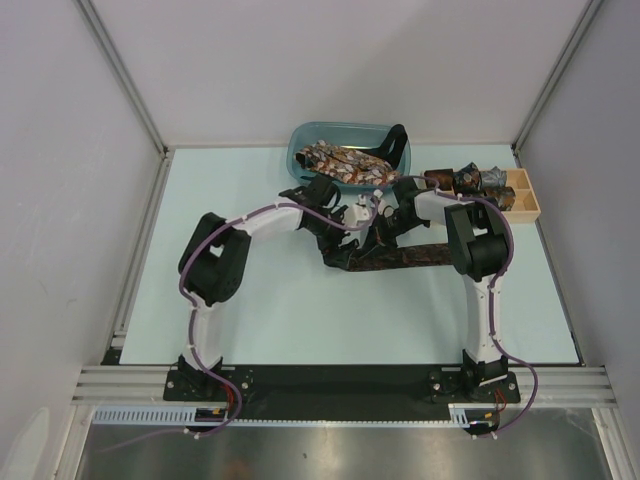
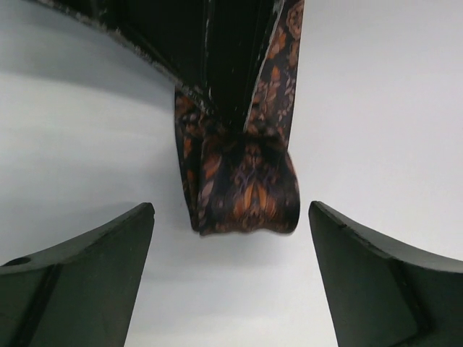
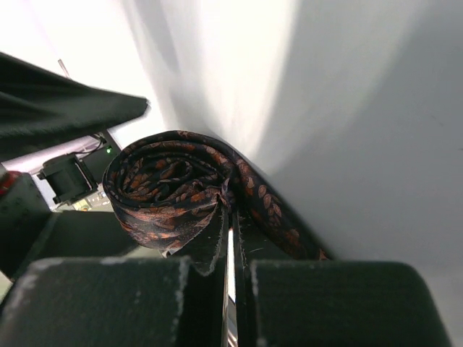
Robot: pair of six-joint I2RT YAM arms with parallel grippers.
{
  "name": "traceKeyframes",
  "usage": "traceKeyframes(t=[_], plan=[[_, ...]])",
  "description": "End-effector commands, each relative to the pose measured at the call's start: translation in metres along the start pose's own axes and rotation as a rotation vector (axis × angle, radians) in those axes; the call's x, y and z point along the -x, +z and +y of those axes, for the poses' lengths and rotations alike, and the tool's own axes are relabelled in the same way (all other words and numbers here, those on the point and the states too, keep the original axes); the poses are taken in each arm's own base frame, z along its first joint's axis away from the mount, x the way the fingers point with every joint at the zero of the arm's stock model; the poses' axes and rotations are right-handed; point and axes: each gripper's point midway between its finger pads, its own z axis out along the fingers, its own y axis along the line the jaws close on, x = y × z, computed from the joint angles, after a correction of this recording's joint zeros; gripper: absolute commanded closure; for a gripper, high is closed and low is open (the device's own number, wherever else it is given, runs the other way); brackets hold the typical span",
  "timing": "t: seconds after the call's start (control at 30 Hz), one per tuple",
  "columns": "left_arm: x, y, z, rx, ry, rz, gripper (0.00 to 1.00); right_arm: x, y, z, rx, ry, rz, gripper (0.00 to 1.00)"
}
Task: Roll the ties
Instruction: Roll the tie at the center of the board.
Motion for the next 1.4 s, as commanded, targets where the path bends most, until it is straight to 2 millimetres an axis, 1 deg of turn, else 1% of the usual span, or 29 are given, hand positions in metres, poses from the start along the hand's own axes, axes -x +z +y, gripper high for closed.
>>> traceKeyframes(t=[0.0, 0.07, 0.1, 0.17, 0.2, 0.3, 0.37, 0.4, 0.47, 0.53, 0.57, 0.67, 0.73, 0.77, 0.8, 0.83, 0.87, 0.93, 0.97, 1.07, 1.1, 1.13, 1.2, 1.27, 1.33, 1.37], plan=[[0.016, 0.016, -0.008, -0.031, -0.015, -0.04, 0.13, -0.004, 0.007, -0.034, -0.134, 0.002, 0.002, 1.0], [0.013, 0.019, -0.011, -0.028, -0.002, -0.028, 0.18, -0.005, 0.01, -0.032, -0.121, 0.002, 0.004, 1.0], [0.011, 0.021, -0.011, -0.02, 0.017, -0.021, 0.24, -0.005, 0.012, -0.031, -0.116, -0.001, 0.004, 1.0], [0.009, 0.022, -0.012, -0.003, 0.045, 0.0, 0.33, -0.004, 0.016, -0.026, -0.099, 0.003, 0.005, 1.0], [0.01, 0.021, -0.011, 0.008, 0.06, 0.002, 0.43, -0.006, 0.02, -0.023, -0.092, 0.002, 0.011, 1.0], [0.017, 0.01, -0.009, 0.034, 0.104, 0.003, 0.55, -0.006, 0.031, -0.007, -0.05, -0.006, 0.015, 1.0], [0.021, 0.004, -0.008, 0.039, 0.123, 0.008, 0.57, -0.004, 0.036, 0.007, -0.012, -0.026, 0.01, 1.0], [0.022, 0.002, -0.008, 0.03, 0.131, 0.02, 0.58, -0.006, 0.041, 0.015, 0.0, -0.021, 0.017, 1.0], [0.018, 0.006, -0.009, 0.015, 0.13, 0.039, 0.61, -0.004, 0.044, 0.024, 0.022, -0.039, 0.01, 1.0], [0.017, 0.01, -0.01, 0.007, 0.133, 0.051, 0.62, -0.003, 0.045, 0.029, 0.045, -0.037, 0.013, 1.0], [0.014, 0.014, -0.01, 0.002, 0.129, 0.059, 0.6, -0.004, 0.048, 0.029, 0.052, -0.033, 0.02, 1.0], [0.015, 0.019, -0.013, -0.012, 0.124, 0.057, 0.58, -0.007, 0.051, 0.033, 0.084, -0.022, 0.039, 1.0], [0.011, 0.023, -0.013, -0.008, 0.13, 0.075, 0.57, -0.008, 0.05, 0.034, 0.091, -0.016, 0.043, 1.0], [0.006, 0.024, -0.012, -0.004, 0.136, 0.092, 0.6, -0.007, 0.048, 0.034, 0.101, -0.012, 0.044, 1.0], [-0.006, 0.026, -0.01, 0.004, 0.15, 0.135, 0.61, -0.006, 0.047, 0.036, 0.109, -0.015, 0.045, 1.0], [-0.011, 0.027, -0.011, 0.001, 0.161, 0.161, 0.63, -0.009, 0.044, 0.036, 0.117, -0.013, 0.062, 1.0], [-0.016, 0.027, -0.014, -0.01, 0.162, 0.185, 0.66, -0.009, 0.041, 0.036, 0.124, -0.012, 0.062, 1.0], [-0.025, 0.028, -0.014, -0.005, 0.178, 0.234, 0.69, -0.01, 0.035, 0.038, 0.147, -0.005, 0.072, 0.94], [-0.032, 0.027, -0.017, -0.017, 0.192, 0.268, 0.71, -0.008, 0.029, 0.036, 0.153, -0.003, 0.064, 0.87], [-0.046, 0.024, -0.018, -0.024, 0.192, 0.331, 0.74, -0.007, 0.017, 0.034, 0.167, 0.004, 0.064, 0.78], [-0.05, 0.023, -0.02, -0.027, 0.189, 0.345, 0.74, -0.004, 0.01, 0.03, 0.165, 0.008, 0.054, 0.77], [-0.054, 0.022, -0.019, -0.024, 0.188, 0.36, 0.74, -0.006, 0.005, 0.031, 0.166, 0.019, 0.061, 0.75], [-0.063, 0.021, -0.022, -0.037, 0.183, 0.386, 0.75, -0.003, -0.007, 0.031, 0.175, 0.0, 0.044, 0.71], [-0.067, 0.021, -0.023, -0.041, 0.178, 0.39, 0.74, -0.004, -0.018, 0.037, 0.187, -0.007, 0.042, 0.67], [-0.067, 0.021, -0.023, -0.042, 0.177, 0.389, 0.75, -0.006, -0.026, 0.042, 0.206, -0.014, 0.041, 0.66], [-0.065, 0.022, -0.023, -0.042, 0.176, 0.387, 0.75, -0.007, -0.03, 0.047, 0.211, -0.024, 0.036, 0.64]])
